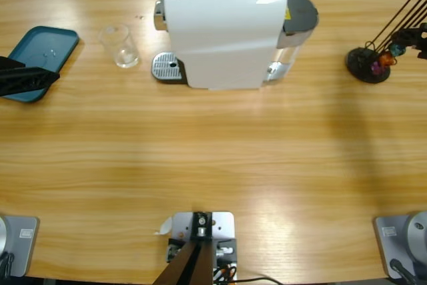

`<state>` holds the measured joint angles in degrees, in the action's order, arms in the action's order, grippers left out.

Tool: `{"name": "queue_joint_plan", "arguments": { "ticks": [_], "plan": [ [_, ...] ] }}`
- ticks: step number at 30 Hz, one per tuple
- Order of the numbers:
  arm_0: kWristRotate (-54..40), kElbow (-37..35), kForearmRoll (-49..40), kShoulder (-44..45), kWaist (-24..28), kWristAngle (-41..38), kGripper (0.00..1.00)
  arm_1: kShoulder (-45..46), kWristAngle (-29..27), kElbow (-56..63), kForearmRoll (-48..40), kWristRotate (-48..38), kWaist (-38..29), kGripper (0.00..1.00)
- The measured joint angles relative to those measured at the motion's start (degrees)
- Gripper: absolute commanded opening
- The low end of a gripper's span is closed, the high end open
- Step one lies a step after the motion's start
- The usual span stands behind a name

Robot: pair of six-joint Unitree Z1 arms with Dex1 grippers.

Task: Pour coffee

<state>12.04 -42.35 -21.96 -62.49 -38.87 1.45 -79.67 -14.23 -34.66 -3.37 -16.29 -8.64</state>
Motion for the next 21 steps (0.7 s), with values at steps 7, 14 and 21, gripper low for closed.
{"name": "queue_joint_plan", "arguments": {
  "ticks": [7, 14, 21],
  "plan": [
    [0.0, 0.0, 0.0, 0.0, 0.0, 0.0, 0.936, 0.0, -0.2, 1.7, -2.7, -0.2, 0.1, 0.000],
    [0.0, 0.1, 0.0, 0.0, 0.0, 0.0, 0.936, 0.2, -0.2, 2.5, -3.8, -0.2, 0.1, 0.000],
    [0.0, 0.2, 0.0, -0.3, 0.0, 0.0, 0.936, 0.7, -0.2, 2.5, -3.8, -0.2, 0.1, 0.000]
  ]
}}
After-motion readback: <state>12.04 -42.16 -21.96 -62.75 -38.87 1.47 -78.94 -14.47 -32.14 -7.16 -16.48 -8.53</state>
